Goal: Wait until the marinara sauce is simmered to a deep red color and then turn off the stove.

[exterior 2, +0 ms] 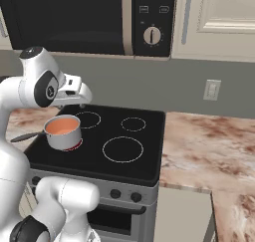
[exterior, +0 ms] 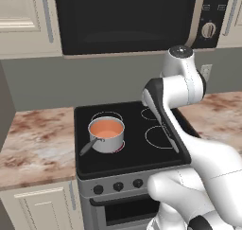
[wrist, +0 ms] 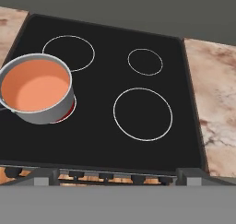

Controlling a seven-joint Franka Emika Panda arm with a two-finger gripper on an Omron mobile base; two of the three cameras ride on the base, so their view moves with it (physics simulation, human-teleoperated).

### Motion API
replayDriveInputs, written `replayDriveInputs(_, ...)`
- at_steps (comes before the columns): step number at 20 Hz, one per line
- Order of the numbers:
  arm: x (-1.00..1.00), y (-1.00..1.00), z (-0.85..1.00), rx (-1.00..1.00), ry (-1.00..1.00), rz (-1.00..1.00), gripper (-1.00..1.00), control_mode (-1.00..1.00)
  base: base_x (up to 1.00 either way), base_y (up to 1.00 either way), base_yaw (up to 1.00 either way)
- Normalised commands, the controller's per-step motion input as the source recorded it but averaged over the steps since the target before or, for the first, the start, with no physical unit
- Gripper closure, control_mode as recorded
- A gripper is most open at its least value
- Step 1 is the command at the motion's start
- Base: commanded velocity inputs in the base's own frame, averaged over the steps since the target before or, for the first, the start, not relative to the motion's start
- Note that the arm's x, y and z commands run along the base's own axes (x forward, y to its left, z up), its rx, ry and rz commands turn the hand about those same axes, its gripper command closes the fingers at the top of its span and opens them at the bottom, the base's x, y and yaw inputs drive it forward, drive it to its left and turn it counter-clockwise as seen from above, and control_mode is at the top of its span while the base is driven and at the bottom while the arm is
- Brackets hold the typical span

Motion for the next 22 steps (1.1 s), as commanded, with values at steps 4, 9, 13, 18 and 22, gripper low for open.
replayDriveInputs(4, 0.00, 0.00, 0.00, 0.00, 0.00, 0.00, -1.00, -1.00, 0.00, 0.00, 0.00)
replayDriveInputs(9, 0.00, 0.00, 0.00, 0.00, 0.00, 0.00, -1.00, -1.00, 0.00, 0.00, 0.00)
replayDriveInputs(13, 0.00, 0.00, 0.00, 0.00, 0.00, 0.00, -1.00, -1.00, 0.00, 0.00, 0.00)
replayDriveInputs(18, 0.00, 0.00, 0.00, 0.00, 0.00, 0.00, -1.00, -1.00, 0.00, 0.00, 0.00)
replayDriveInputs(22, 0.00, 0.00, 0.00, 0.00, 0.00, 0.00, -1.00, -1.00, 0.00, 0.00, 0.00)
